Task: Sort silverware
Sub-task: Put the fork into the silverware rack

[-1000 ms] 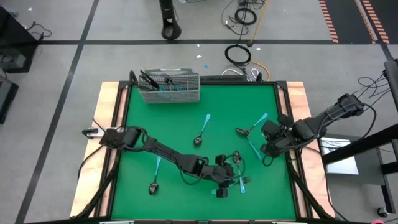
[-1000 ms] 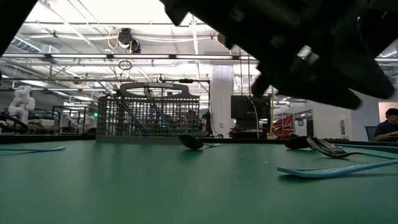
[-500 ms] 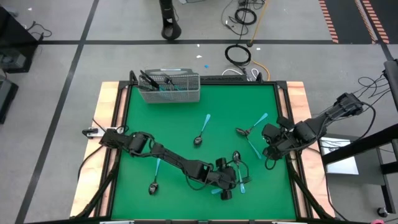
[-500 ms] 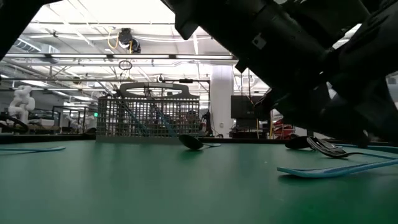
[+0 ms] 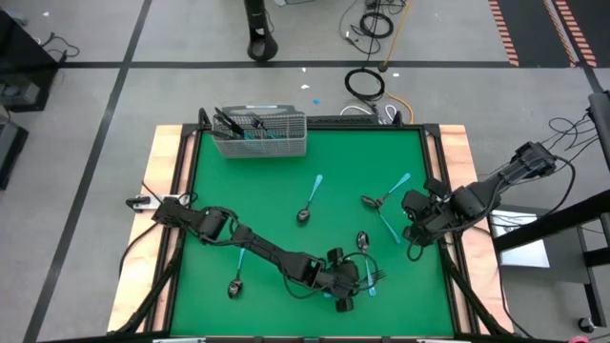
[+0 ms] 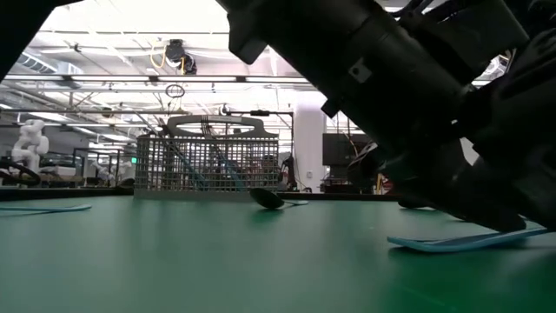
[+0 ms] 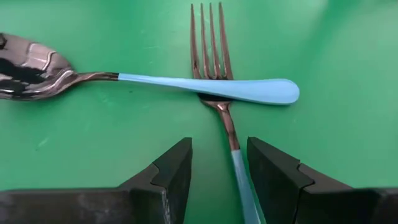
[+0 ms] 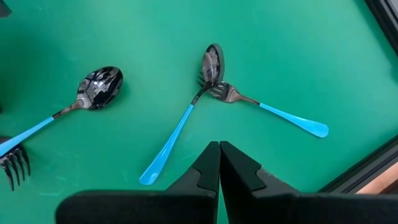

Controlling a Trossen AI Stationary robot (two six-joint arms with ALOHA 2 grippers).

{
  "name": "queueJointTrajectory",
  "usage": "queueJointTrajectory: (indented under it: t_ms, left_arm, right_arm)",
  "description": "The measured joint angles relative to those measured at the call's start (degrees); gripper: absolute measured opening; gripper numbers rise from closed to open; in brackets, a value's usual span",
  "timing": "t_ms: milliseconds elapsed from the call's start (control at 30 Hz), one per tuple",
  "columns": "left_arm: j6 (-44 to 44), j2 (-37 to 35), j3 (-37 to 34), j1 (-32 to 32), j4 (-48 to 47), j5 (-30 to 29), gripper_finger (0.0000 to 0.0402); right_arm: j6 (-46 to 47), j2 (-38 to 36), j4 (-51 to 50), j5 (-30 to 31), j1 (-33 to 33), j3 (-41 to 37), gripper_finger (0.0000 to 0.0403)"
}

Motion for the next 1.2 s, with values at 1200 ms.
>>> queueJointTrajectory:
  t_ms: [1200]
  left_arm:
    - [17.4, -2.2, 26.0, 5.1, -62.0, 11.9, 0.0008]
  right_arm:
    - [0.9, 0.0, 2.1, -0.4, 0.0, 0.0, 0.0]
